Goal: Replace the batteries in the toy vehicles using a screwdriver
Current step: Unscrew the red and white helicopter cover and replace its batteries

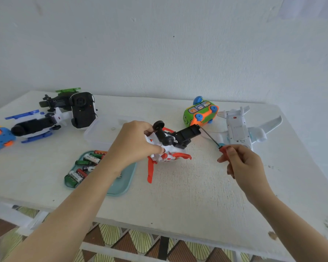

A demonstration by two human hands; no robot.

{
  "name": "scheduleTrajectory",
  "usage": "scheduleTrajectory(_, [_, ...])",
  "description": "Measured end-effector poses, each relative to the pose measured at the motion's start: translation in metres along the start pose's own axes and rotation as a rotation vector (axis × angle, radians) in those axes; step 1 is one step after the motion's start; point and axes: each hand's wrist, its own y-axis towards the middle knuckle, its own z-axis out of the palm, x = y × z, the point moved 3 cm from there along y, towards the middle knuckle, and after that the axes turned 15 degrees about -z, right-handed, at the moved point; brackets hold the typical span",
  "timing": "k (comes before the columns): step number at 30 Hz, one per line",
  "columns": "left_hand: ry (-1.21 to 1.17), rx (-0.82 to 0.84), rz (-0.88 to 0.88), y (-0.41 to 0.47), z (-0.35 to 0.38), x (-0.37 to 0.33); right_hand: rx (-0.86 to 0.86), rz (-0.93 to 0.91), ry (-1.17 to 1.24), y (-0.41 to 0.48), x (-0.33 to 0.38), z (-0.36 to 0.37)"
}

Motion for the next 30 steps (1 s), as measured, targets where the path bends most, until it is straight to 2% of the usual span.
scheduleTrajectory(7, [-0.042, 0.060, -0.054, 0.000, -0.003, 0.002, -0.024, 0.062, 0.037, 0.001, -0.001, 0.001])
scheduleTrajectory(14, [-0.160, 0.106, -0.172, 0.004, 0.003, 0.019, 0.009, 0.142, 0.111, 0.000, -0.002, 0.003])
scheduleTrajectory(21, [-0.179, 0.143, -0.210, 0.006, 0.007, 0.033, 0.037, 0.184, 0.141, 0.000, -0.003, 0.006])
scheduleTrajectory(30, [-0.368, 0.241, -0.283, 0.008, 0.008, 0.048, 0.058, 0.221, 0.195, -0.001, -0.001, 0.009])
